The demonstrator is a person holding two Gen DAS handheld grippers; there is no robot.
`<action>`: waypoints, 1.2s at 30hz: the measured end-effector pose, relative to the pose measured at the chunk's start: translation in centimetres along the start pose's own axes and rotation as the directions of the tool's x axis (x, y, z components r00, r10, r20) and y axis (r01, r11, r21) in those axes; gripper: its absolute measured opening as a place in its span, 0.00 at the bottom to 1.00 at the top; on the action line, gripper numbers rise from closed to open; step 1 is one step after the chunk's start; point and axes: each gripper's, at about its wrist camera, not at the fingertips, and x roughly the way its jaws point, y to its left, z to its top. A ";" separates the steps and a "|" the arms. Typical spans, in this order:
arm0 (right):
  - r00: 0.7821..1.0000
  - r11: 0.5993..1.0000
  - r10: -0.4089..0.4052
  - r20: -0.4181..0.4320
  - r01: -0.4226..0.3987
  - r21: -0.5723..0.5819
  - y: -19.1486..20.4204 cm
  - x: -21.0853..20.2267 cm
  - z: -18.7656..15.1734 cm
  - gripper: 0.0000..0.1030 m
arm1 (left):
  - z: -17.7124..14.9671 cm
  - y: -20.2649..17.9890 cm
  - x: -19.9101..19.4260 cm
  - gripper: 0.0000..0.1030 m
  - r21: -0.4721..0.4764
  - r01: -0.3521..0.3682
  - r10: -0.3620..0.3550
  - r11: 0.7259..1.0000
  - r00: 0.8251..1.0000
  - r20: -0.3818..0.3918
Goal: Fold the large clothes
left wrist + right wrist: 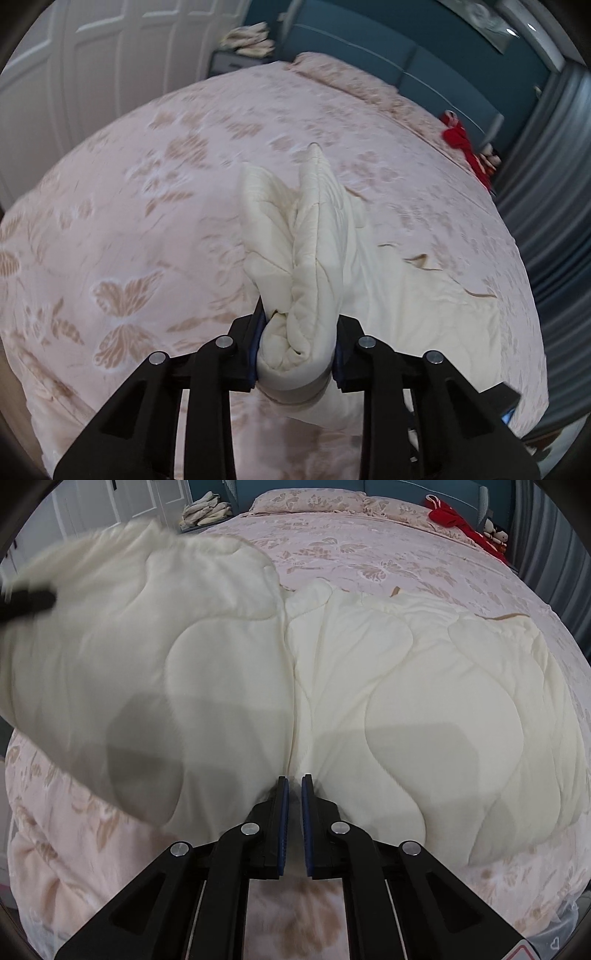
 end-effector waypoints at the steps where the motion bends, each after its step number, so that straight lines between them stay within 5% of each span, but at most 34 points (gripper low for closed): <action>1: 1.000 1.000 0.003 -0.002 -0.003 -0.002 -0.1 -0.1 -0.2 0.04 | 0.0 -0.8 -0.2 0.26 0.019 0.000 0.000 1.000 1.000 0.004; 11: 1.000 1.000 -0.001 -0.027 0.002 0.029 -3.6 -3.1 -2.7 0.03 | -1.2 -9.1 -1.2 0.26 0.241 -0.005 0.003 0.970 1.000 0.010; 21: 0.994 0.971 -0.106 -0.025 0.109 0.212 -14.2 -7.0 -5.5 0.03 | -5.7 -18.3 1.8 0.26 0.404 0.078 -0.047 0.911 0.995 -0.086; 28: 0.988 0.933 -0.145 0.044 0.121 0.338 -21.3 -11.8 -4.2 0.05 | -11.2 -22.5 5.3 0.27 0.484 0.098 -0.006 0.869 0.982 -0.189; 36: 0.986 0.917 -0.145 0.086 0.101 0.387 -24.8 -13.8 -4.1 0.06 | -15.7 -25.1 7.2 0.27 0.573 0.055 0.070 0.818 0.979 -0.194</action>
